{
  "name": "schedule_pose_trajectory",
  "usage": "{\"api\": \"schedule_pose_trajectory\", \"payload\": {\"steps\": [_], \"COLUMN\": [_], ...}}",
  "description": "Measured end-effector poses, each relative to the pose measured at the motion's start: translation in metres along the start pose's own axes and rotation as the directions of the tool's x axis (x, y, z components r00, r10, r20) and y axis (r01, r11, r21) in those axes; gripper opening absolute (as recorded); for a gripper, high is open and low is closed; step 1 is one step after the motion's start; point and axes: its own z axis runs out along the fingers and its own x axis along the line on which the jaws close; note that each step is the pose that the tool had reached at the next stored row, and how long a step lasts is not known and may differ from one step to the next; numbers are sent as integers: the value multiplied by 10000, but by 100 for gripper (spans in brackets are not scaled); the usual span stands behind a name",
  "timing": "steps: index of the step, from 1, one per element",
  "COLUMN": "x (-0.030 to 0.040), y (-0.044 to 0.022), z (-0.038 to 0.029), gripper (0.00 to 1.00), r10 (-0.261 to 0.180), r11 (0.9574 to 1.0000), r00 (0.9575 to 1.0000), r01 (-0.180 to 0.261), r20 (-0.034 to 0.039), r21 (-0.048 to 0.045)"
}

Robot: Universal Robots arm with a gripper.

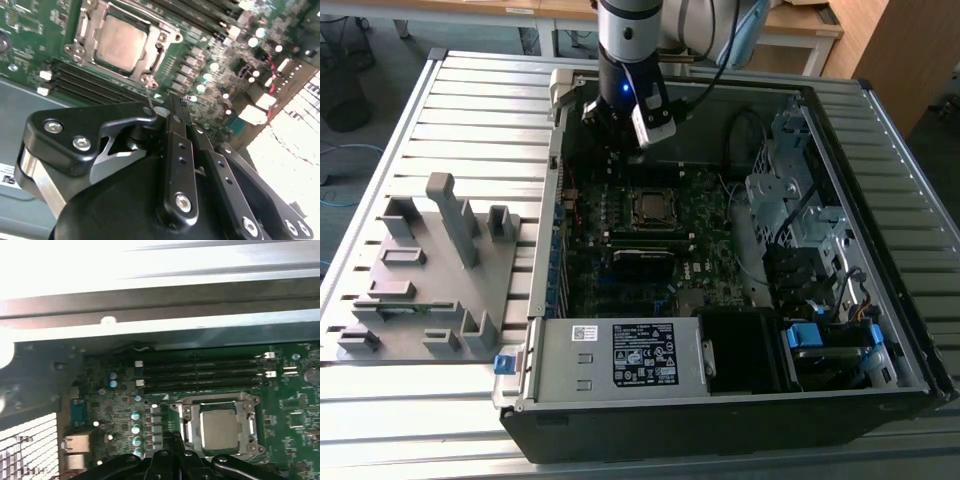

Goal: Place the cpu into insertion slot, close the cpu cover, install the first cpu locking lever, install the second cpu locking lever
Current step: 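Install the first cpu locking lever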

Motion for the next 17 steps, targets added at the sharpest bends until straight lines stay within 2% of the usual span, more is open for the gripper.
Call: {"api": "schedule_pose_trajectory", "payload": {"steps": [4, 7, 9, 12, 14, 15, 17], "x": [64, 97, 116, 147, 166, 169, 173], "y": [-9, -20, -25, -34, -43, -46, -48], "z": [5, 6, 7, 7, 6, 6, 6], "gripper": [10, 10, 10, 10, 10, 10, 10], "r10": [0, 1, 1, 0, -1, -2, -1], "r11": [10000, 9998, 9997, 9989, 9966, 9953, 9946], "r00": [10000, 10000, 10000, 10000, 10000, 10000, 10000], "r01": [0, -1, -2, -2, -5, -6, -9], "r20": [-1, -15, -22, -42, -74, -85, -91], "r21": [-13, -179, -253, -479, -829, -966, -1039]}}
